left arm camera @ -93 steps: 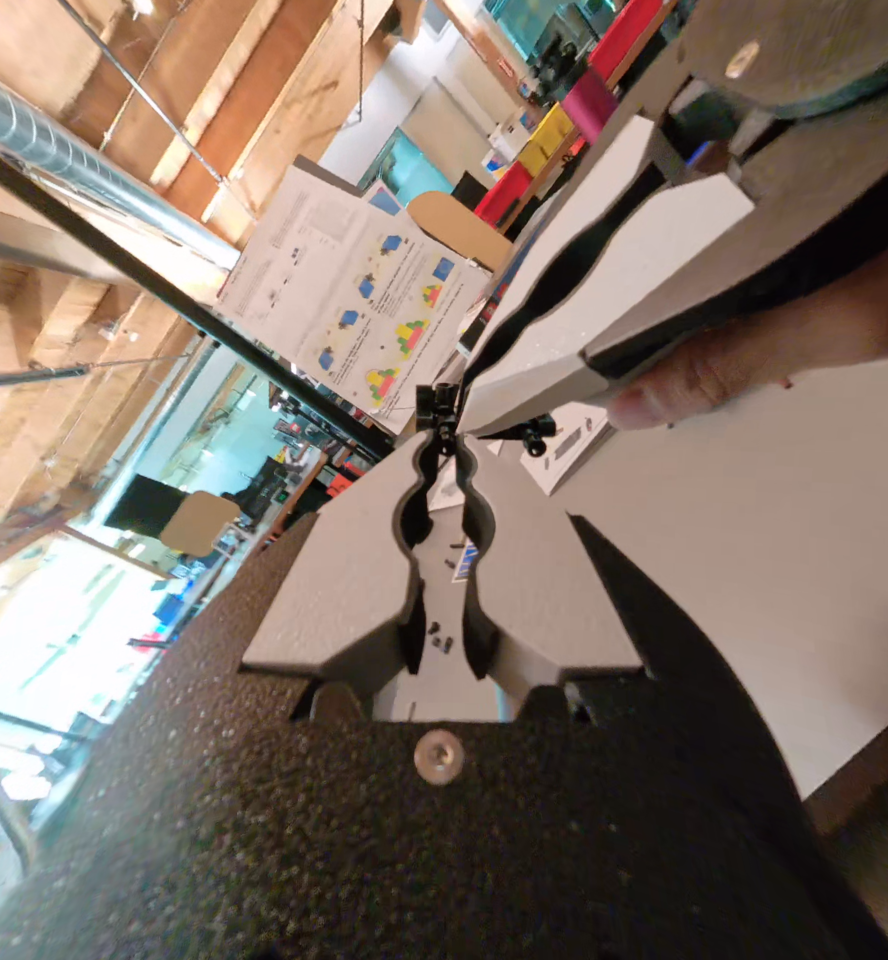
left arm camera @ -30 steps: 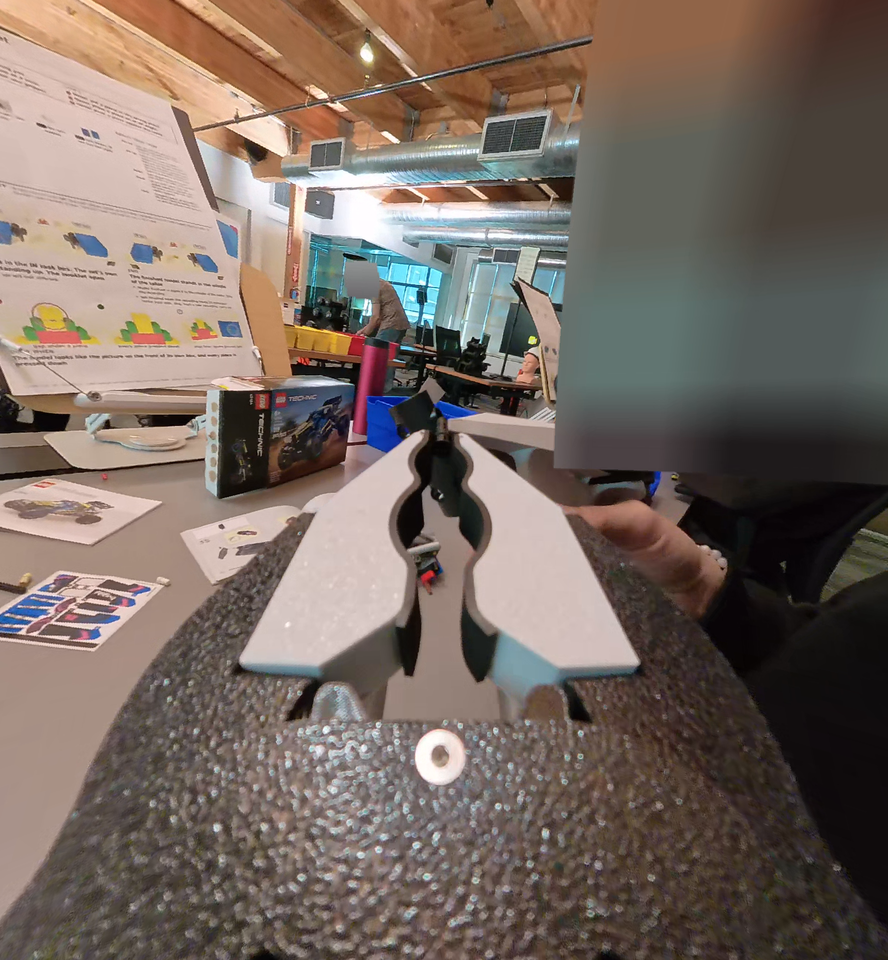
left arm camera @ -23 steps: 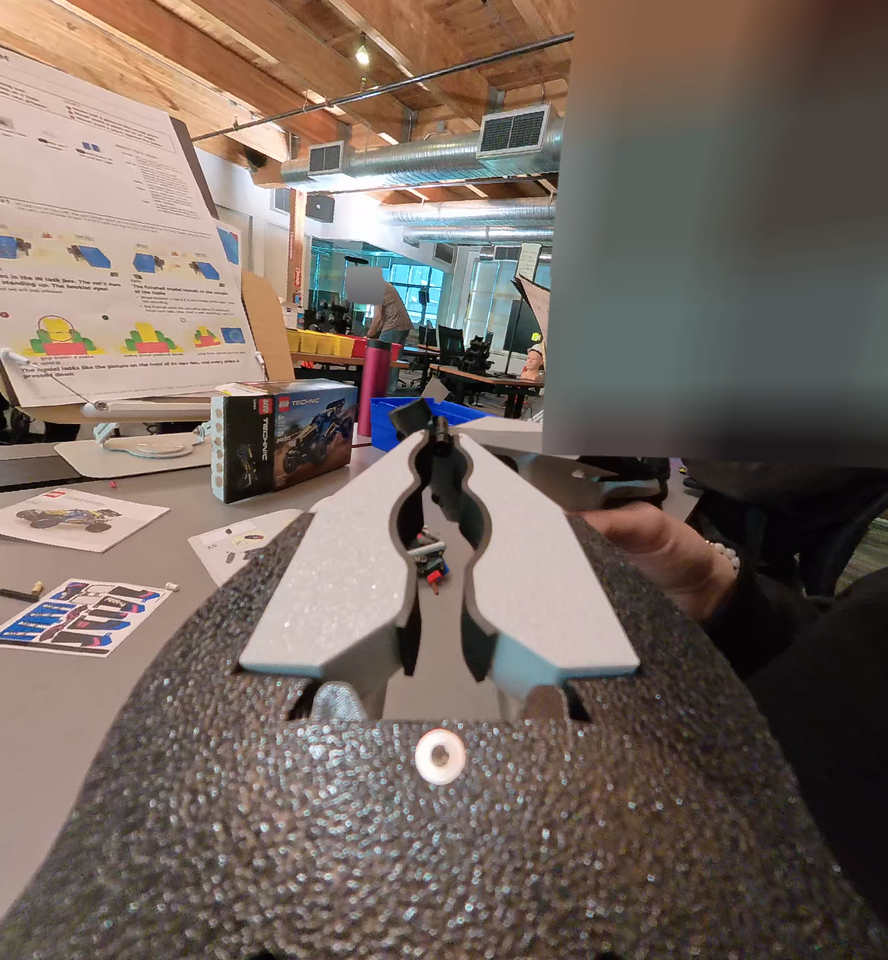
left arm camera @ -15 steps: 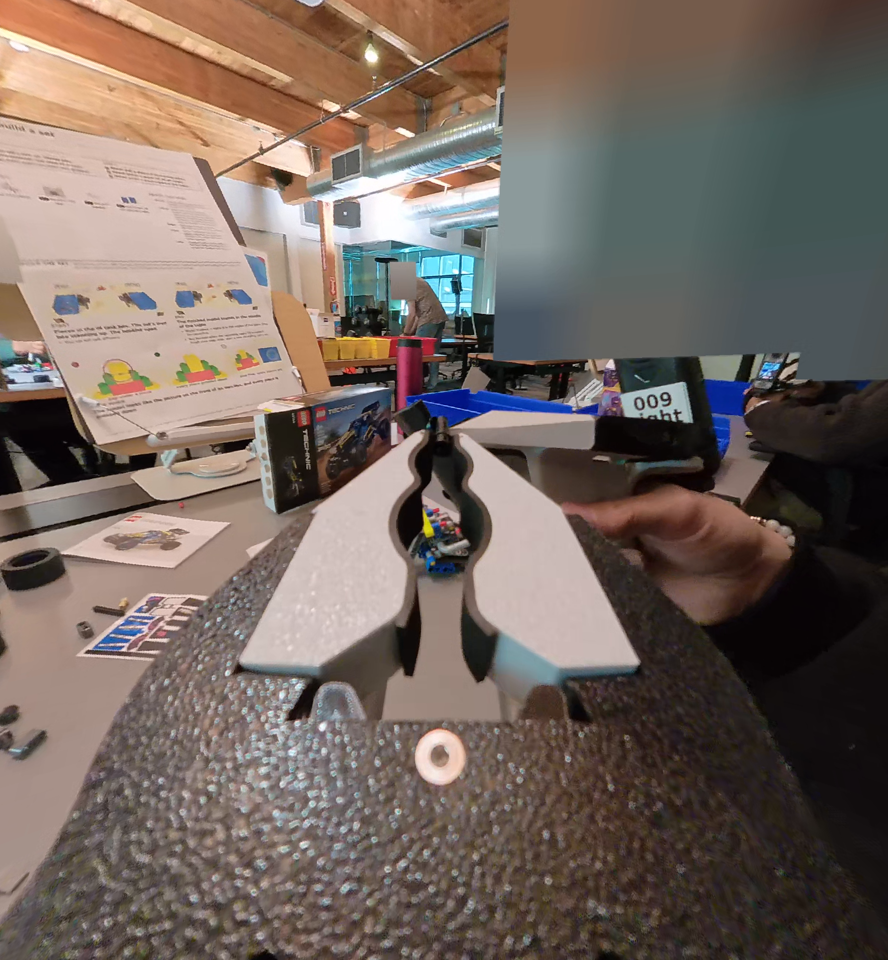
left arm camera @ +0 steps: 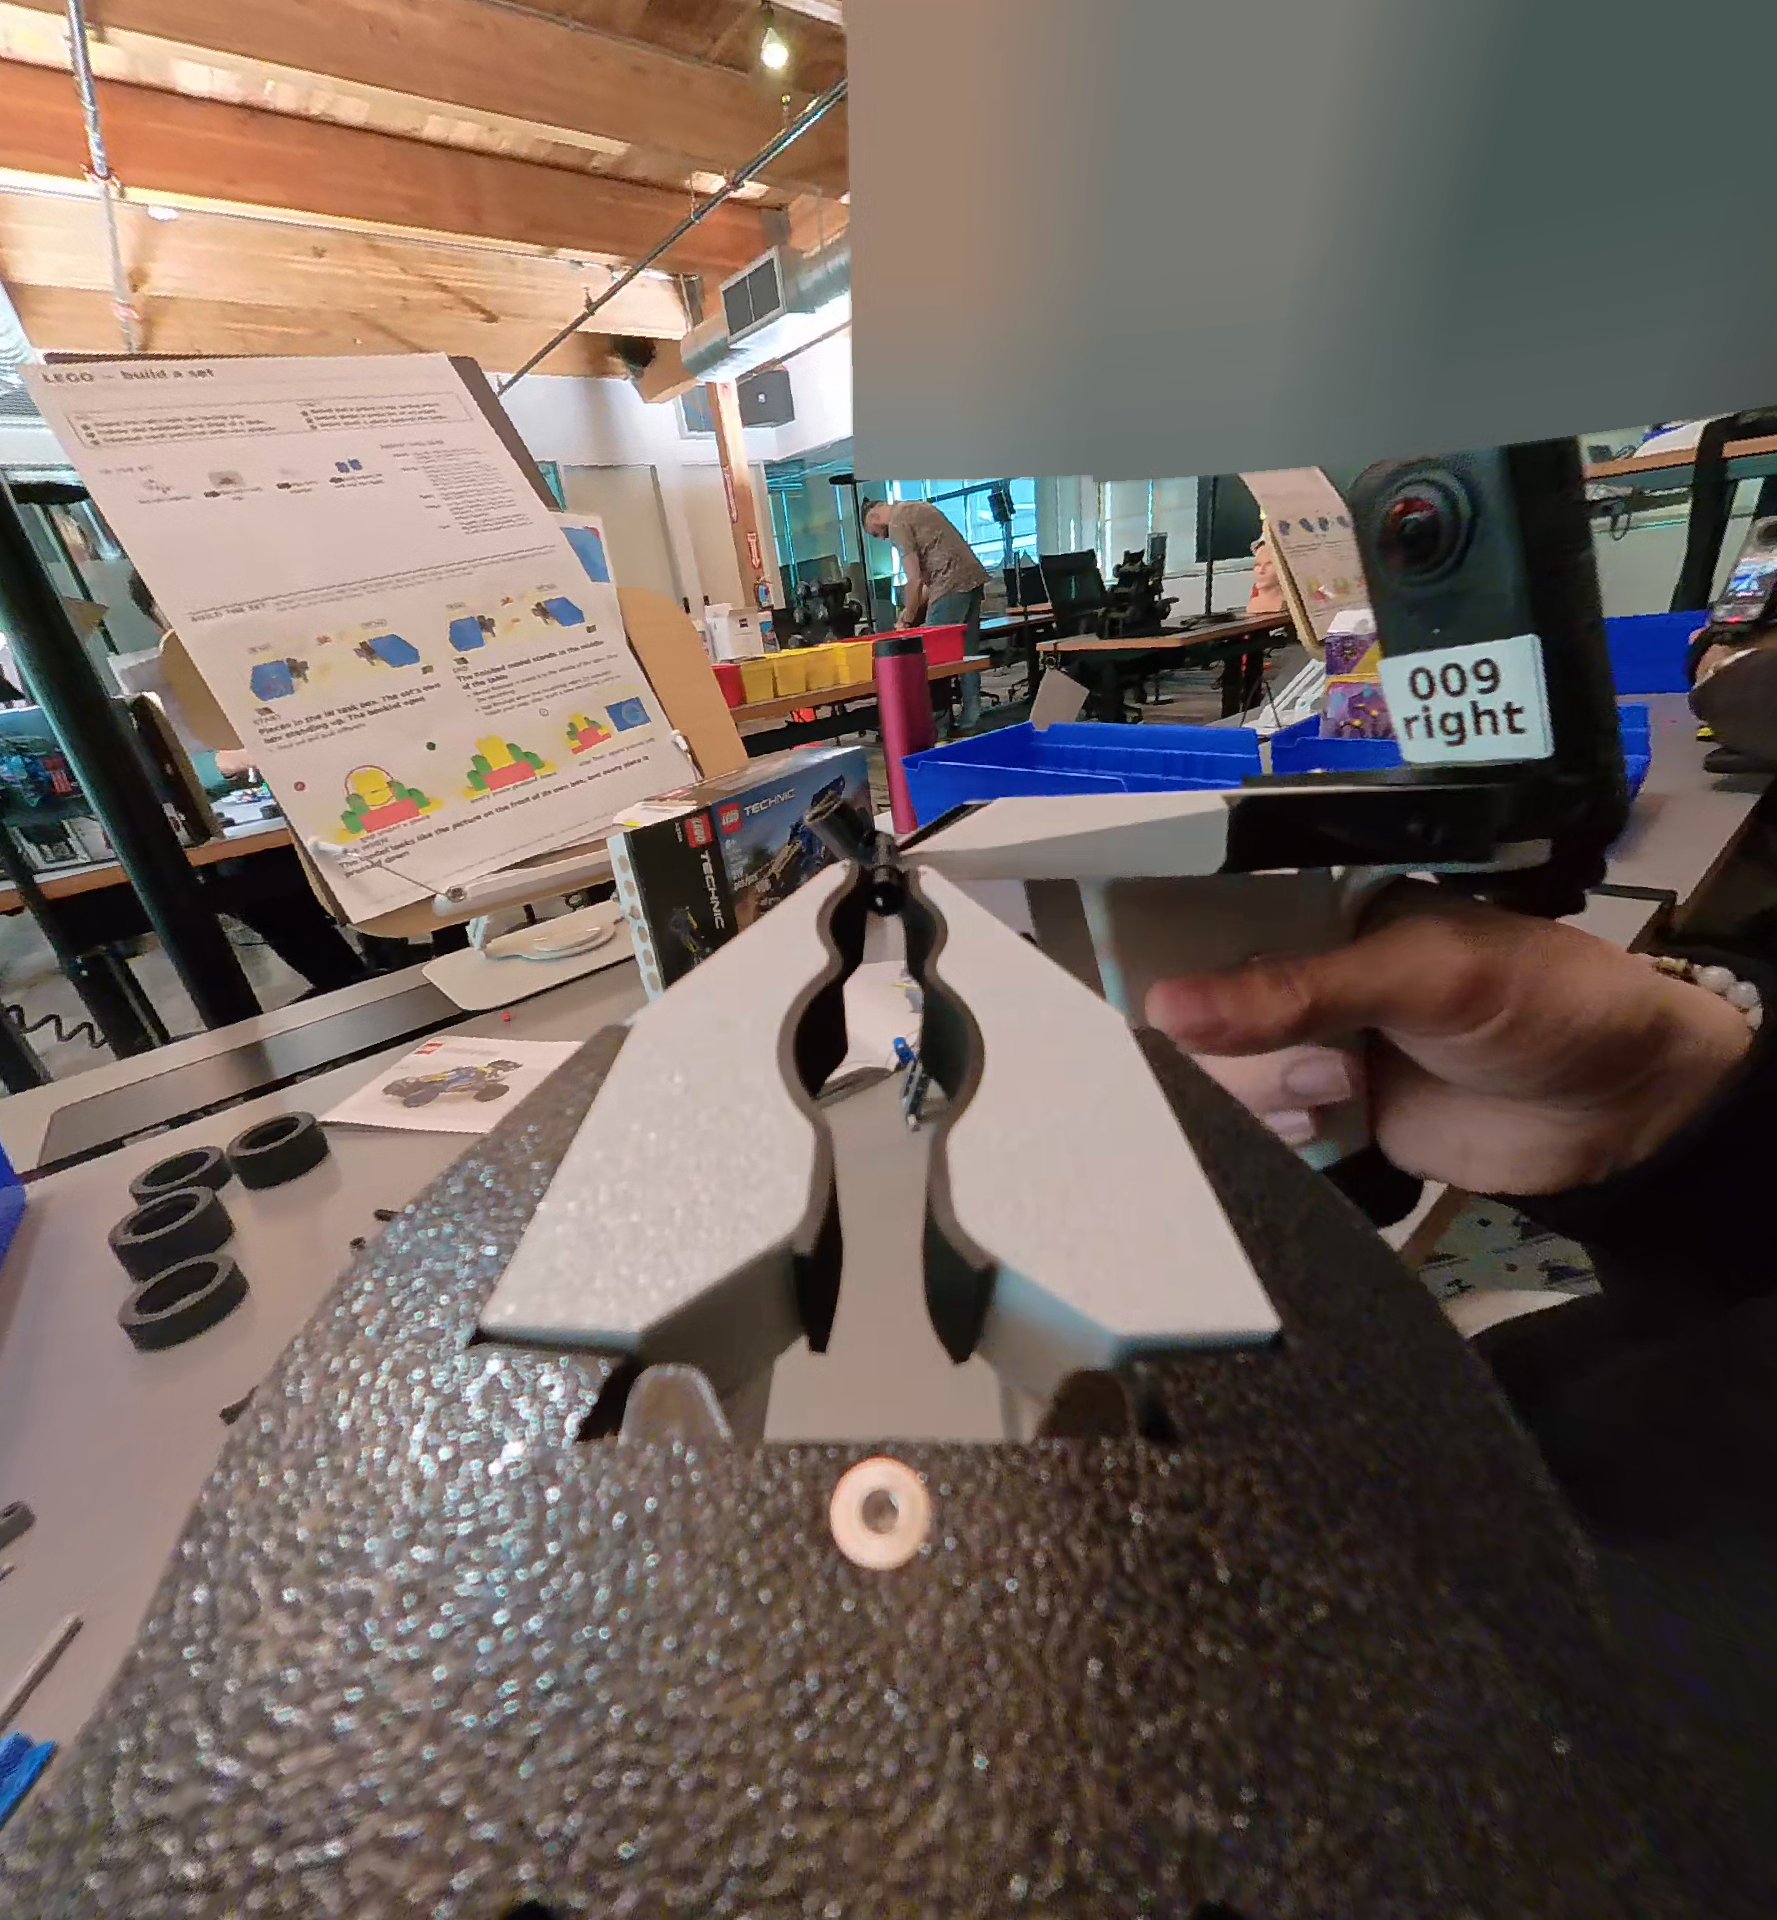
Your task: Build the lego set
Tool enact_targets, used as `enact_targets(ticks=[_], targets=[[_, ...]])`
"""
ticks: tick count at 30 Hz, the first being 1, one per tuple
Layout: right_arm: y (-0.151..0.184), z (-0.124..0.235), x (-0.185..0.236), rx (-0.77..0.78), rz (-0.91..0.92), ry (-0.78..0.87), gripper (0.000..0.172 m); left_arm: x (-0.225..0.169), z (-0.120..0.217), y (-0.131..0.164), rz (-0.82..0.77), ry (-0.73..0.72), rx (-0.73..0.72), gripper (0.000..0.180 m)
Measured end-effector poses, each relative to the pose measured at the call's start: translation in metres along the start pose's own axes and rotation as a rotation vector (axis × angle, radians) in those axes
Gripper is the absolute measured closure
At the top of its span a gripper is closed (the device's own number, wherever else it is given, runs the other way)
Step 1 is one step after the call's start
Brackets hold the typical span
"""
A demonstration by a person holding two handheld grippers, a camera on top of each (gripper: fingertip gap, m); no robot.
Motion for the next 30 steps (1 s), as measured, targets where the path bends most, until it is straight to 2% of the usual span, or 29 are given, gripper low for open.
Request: enact_targets(ticks=[18, 22, 26, 30], targets=[[0.000, -0.002, 0.008, 0.048, 0.373, 0.138, 0.168, -0.004, -0.001, 0.000, -0.207, -0.087, 0.077, 0.177], [-0.001, -0.002, 0.010, 0.055, 0.416, 0.153, 0.168, -0.005, -0.001, 0.000, -0.200, -0.084, 0.072, 0.177], [-0.001, -0.001, 0.009, 0.045, 0.381, 0.143, 0.168, -0.002, -0.001, 0.001, -0.076, -0.048, 0.034, 0.177], [-0.004, 0.001, 0.008, 0.004, 0.291, 0.094, 0.168, 0.006, 0.001, 0.005, 0.262, 0.076, -0.079, 0.176]])
Point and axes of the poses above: each gripper's, where its closed fingertips meet, z back along the fingers, y out of its underside, x = y × z across the jaws, the point moved 8 cm from there along z, back along the fingers, and after that the axes turned 3 degrees about y, right-handed, at the moved point
